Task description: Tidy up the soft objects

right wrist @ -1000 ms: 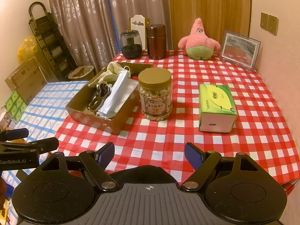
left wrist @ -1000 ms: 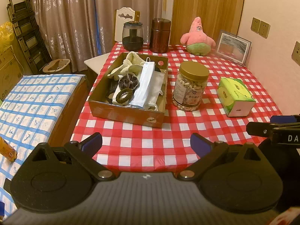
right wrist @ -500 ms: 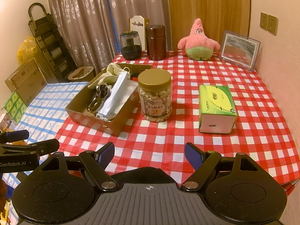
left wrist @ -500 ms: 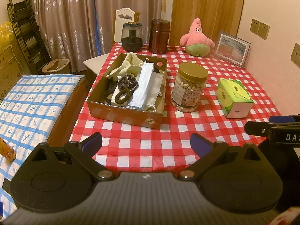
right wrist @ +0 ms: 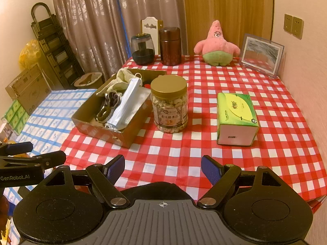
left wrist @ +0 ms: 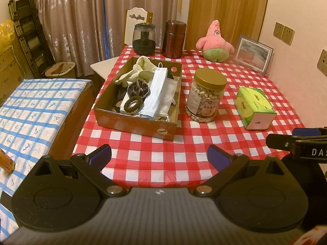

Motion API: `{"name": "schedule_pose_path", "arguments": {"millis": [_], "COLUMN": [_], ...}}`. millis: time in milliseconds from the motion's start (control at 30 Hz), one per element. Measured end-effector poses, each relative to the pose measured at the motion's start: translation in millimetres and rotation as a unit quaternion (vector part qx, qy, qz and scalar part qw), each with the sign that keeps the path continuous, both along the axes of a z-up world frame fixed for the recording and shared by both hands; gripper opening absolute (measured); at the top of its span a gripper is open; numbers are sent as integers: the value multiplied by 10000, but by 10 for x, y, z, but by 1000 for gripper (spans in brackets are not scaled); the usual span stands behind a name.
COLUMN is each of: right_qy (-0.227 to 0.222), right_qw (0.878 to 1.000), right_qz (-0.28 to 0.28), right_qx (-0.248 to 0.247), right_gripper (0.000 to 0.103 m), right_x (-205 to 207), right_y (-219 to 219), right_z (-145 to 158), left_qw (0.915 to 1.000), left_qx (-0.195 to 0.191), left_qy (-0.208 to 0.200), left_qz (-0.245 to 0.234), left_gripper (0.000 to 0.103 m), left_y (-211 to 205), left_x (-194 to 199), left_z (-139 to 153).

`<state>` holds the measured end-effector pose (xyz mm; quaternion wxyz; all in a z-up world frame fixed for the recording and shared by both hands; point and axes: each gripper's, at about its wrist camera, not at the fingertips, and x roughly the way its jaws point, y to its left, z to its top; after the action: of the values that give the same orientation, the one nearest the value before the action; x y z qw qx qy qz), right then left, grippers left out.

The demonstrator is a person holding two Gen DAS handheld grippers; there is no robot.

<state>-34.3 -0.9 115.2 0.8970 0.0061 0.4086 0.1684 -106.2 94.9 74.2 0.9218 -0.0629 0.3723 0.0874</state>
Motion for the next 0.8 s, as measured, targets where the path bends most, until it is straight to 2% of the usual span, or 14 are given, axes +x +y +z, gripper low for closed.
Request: {"name": "schedule_pose_path", "arguments": {"millis": [800], "right_qy": [6], "right_qw": [10000], "right_qz": [23], "right_qx": [-17], "right_gripper": [81], "right_x": [5], "right_y": [36], "right_z": [-4], "left_qw": [10000], "left_qx": [35], "left_qy": [-37], "left_qz": [41], "left_gripper": [100], "left_y": [-25], "left_x": [4], "left_z": [-12]}}
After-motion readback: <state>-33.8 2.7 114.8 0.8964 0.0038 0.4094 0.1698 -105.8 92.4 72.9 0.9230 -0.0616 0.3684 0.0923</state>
